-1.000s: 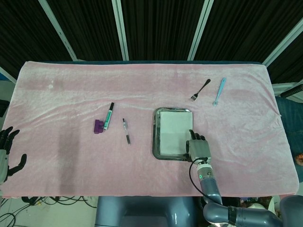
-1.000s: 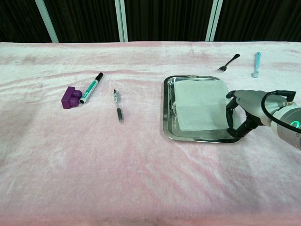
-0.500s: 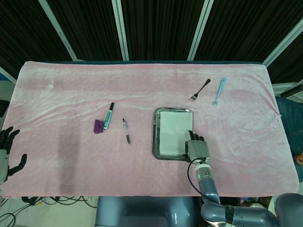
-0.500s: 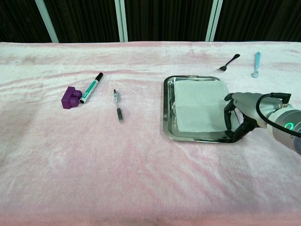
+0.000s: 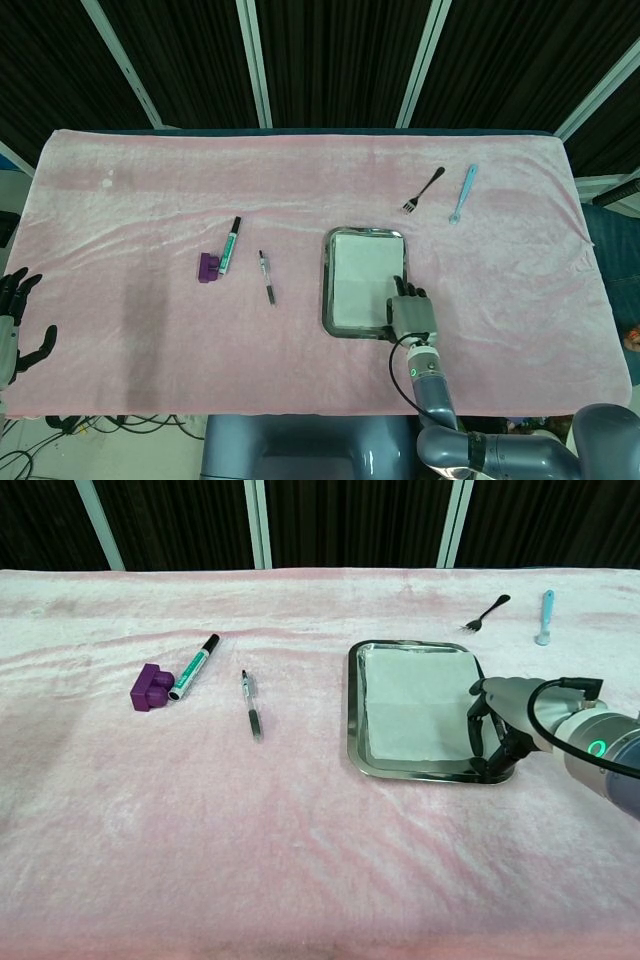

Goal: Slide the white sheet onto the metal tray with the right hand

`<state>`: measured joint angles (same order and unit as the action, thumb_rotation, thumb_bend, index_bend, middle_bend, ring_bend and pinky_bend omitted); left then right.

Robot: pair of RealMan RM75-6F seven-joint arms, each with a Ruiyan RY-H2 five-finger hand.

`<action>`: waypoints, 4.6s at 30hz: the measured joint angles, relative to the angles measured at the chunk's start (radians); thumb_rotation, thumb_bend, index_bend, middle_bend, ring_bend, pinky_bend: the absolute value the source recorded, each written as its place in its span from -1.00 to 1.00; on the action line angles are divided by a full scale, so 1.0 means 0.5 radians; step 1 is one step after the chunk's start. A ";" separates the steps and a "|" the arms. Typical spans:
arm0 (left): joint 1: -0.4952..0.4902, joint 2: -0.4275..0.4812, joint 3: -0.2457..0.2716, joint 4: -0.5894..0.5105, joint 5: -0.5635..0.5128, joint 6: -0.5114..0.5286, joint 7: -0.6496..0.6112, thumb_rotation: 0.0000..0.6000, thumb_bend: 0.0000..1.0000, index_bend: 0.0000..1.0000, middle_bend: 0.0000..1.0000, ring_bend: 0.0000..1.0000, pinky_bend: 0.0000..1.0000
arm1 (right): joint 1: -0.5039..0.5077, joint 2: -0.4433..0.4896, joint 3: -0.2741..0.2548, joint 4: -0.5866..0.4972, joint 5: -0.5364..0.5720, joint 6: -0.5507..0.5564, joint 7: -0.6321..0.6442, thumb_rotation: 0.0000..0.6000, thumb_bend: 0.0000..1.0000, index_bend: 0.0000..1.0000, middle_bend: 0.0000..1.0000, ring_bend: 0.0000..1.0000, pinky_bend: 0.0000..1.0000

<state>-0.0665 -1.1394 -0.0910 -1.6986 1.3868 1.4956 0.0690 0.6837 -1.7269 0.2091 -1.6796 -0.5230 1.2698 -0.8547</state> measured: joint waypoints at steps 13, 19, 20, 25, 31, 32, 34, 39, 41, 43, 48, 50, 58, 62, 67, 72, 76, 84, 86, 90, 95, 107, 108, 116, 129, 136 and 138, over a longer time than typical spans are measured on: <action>-0.002 0.002 -0.001 -0.002 -0.005 -0.003 0.000 1.00 -0.19 -0.77 -0.93 -1.00 -1.00 | 0.032 -0.022 -0.004 0.001 0.013 0.014 -0.018 1.00 -0.16 0.53 -0.88 -0.75 -0.67; -0.002 0.003 0.000 -0.003 -0.005 -0.005 -0.002 1.00 -0.19 -0.77 -0.93 -1.00 -1.00 | 0.038 -0.017 -0.013 0.006 0.020 0.008 -0.024 1.00 -0.17 0.48 -0.88 -0.75 -0.67; -0.002 0.003 0.000 -0.003 -0.004 -0.004 -0.002 1.00 -0.19 -0.77 -0.93 -1.00 -1.00 | 0.038 -0.015 -0.015 0.006 0.018 0.009 -0.024 1.00 -0.18 0.47 -0.88 -0.75 -0.67; -0.003 0.002 -0.001 -0.003 -0.007 -0.007 0.000 1.00 -0.19 -0.77 -0.93 -1.00 -1.00 | 0.039 -0.002 -0.024 -0.007 0.013 0.007 -0.024 1.00 -0.20 0.39 -0.88 -0.75 -0.67; -0.004 0.000 0.001 -0.003 -0.004 -0.006 0.005 1.00 -0.19 -0.77 -0.93 -1.00 -1.00 | 0.044 0.002 -0.037 -0.010 0.019 -0.005 -0.027 1.00 -0.23 0.22 -0.90 -0.75 -0.67; -0.004 0.000 0.000 -0.004 -0.005 -0.005 0.005 1.00 -0.19 -0.77 -0.93 -1.00 -1.00 | 0.045 0.002 -0.039 -0.010 0.021 -0.007 -0.028 1.00 -0.23 0.18 -0.90 -0.76 -0.67; -0.003 0.002 -0.001 -0.004 -0.007 -0.004 0.002 1.00 -0.19 -0.77 -0.93 -1.00 -1.00 | 0.048 0.001 -0.043 -0.012 0.026 -0.012 -0.029 1.00 -0.25 0.12 -0.91 -0.76 -0.67; -0.004 0.002 0.000 -0.004 -0.005 -0.005 0.003 1.00 -0.19 -0.77 -0.93 -1.00 -1.00 | 0.052 0.001 -0.049 -0.017 0.021 -0.018 -0.025 1.00 -0.28 -0.05 -0.92 -0.76 -0.67; -0.004 0.002 0.000 -0.003 -0.005 -0.005 0.002 1.00 -0.19 -0.77 -0.93 -1.00 -1.00 | 0.053 0.002 -0.050 -0.019 0.015 -0.019 -0.019 1.00 -0.28 -0.07 -0.92 -0.76 -0.67; -0.004 0.001 -0.001 -0.003 -0.006 -0.004 0.001 1.00 -0.19 -0.77 -0.94 -1.00 -1.00 | 0.054 0.004 -0.054 -0.020 0.011 -0.019 -0.017 1.00 -0.28 -0.09 -0.93 -0.77 -0.67; -0.005 0.002 -0.001 -0.003 -0.008 -0.006 0.001 1.00 -0.19 -0.77 -0.93 -1.00 -1.00 | 0.053 0.016 -0.062 -0.035 0.002 -0.015 -0.014 1.00 -0.28 -0.11 -0.93 -0.78 -0.67; -0.005 0.001 -0.002 -0.003 -0.010 -0.007 0.000 1.00 -0.19 -0.77 -0.93 -1.00 -1.00 | 0.051 0.025 -0.066 -0.050 -0.005 -0.013 -0.012 1.00 -0.28 -0.11 -0.93 -0.78 -0.67; -0.005 0.001 0.000 -0.006 -0.010 -0.008 0.003 1.00 -0.19 -0.77 -0.93 -1.00 -1.00 | 0.038 0.084 -0.068 -0.172 -0.058 0.010 0.020 1.00 -0.28 -0.21 -0.93 -0.78 -0.67; -0.004 0.000 0.001 -0.007 -0.008 -0.005 0.006 1.00 -0.19 -0.77 -0.93 -1.00 -1.00 | 0.037 0.118 -0.062 -0.257 -0.093 0.026 0.033 1.00 -0.28 -0.31 -0.93 -0.78 -0.67; -0.001 0.003 0.001 -0.010 -0.007 -0.001 0.000 1.00 -0.19 -0.77 -0.93 -1.00 -1.00 | 0.056 0.149 -0.031 -0.304 -0.064 0.028 0.029 1.00 -0.28 -0.40 -0.91 -0.78 -0.67; -0.002 0.003 0.002 -0.009 -0.008 -0.004 -0.002 1.00 -0.19 -0.77 -0.93 -1.00 -1.00 | 0.082 0.167 0.023 -0.281 0.004 -0.009 0.048 1.00 -0.28 -0.53 -0.88 -0.76 -0.67; -0.004 0.002 0.000 -0.010 -0.010 -0.007 -0.001 1.00 -0.19 -0.77 -0.93 -1.00 -1.00 | 0.100 0.159 0.058 -0.196 0.013 -0.072 0.115 1.00 -0.28 -0.62 -0.86 -0.75 -0.67; -0.008 0.001 -0.004 -0.012 -0.019 -0.015 -0.002 1.00 -0.19 -0.77 -0.93 -1.00 -1.00 | 0.141 0.065 0.133 0.081 -0.038 -0.279 0.370 1.00 -0.22 -0.66 -0.86 -0.75 -0.67; -0.009 0.002 -0.004 -0.010 -0.020 -0.017 -0.003 1.00 -0.19 -0.77 -0.93 -1.00 -1.00 | 0.157 0.029 0.139 0.157 -0.066 -0.345 0.429 1.00 -0.22 -0.66 -0.86 -0.75 -0.67; -0.009 0.004 -0.006 -0.009 -0.022 -0.018 -0.011 1.00 -0.19 -0.77 -0.93 -1.00 -1.00 | 0.189 -0.045 0.127 0.287 -0.125 -0.390 0.461 1.00 -0.22 -0.66 -0.88 -0.79 -0.67; -0.012 0.008 -0.006 -0.008 -0.024 -0.025 -0.019 1.00 -0.19 -0.77 -0.93 -1.00 -1.00 | 0.215 -0.112 0.079 0.401 -0.180 -0.401 0.457 1.00 -0.23 -0.65 -0.88 -0.80 -0.67; -0.016 0.011 -0.006 -0.009 -0.027 -0.032 -0.022 1.00 -0.19 -0.77 -0.93 -1.00 -1.00 | 0.250 -0.161 0.005 0.493 -0.188 -0.427 0.346 1.00 -0.25 -0.44 -0.88 -0.81 -0.67; -0.016 0.012 -0.006 -0.009 -0.028 -0.033 -0.021 1.00 -0.19 -0.77 -0.93 -1.00 -1.00 | 0.254 -0.163 0.000 0.497 -0.183 -0.428 0.333 1.00 -0.25 -0.42 -0.87 -0.81 -0.67; -0.015 0.010 -0.003 -0.007 -0.030 -0.033 -0.017 1.00 -0.19 -0.77 -0.93 -1.00 -1.00 | 0.264 -0.151 -0.013 0.488 -0.151 -0.440 0.290 1.00 -0.25 -0.39 -0.83 -0.81 -0.67; -0.018 0.007 -0.006 -0.013 -0.029 -0.032 -0.010 1.00 -0.19 -0.76 -0.93 -1.00 -1.00 | 0.258 -0.133 -0.024 0.424 -0.146 -0.437 0.292 1.00 -0.25 -0.38 -0.83 -0.81 -0.67; -0.017 0.007 -0.004 -0.010 -0.028 -0.031 -0.012 1.00 -0.19 -0.76 -0.94 -1.00 -1.00 | 0.258 -0.162 -0.021 0.440 -0.143 -0.426 0.302 1.00 -0.25 -0.39 -0.83 -0.81 -0.67; -0.016 0.007 -0.003 -0.009 -0.029 -0.032 -0.014 1.00 -0.19 -0.76 -0.94 -1.00 -1.00 | 0.259 -0.172 -0.016 0.450 -0.141 -0.417 0.303 1.00 -0.25 -0.39 -0.83 -0.81 -0.67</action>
<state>-0.0747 -1.1358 -0.0925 -1.7030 1.3720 1.4795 0.0620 0.8132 -1.8130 0.2011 -1.4545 -0.5937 1.0611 -0.7031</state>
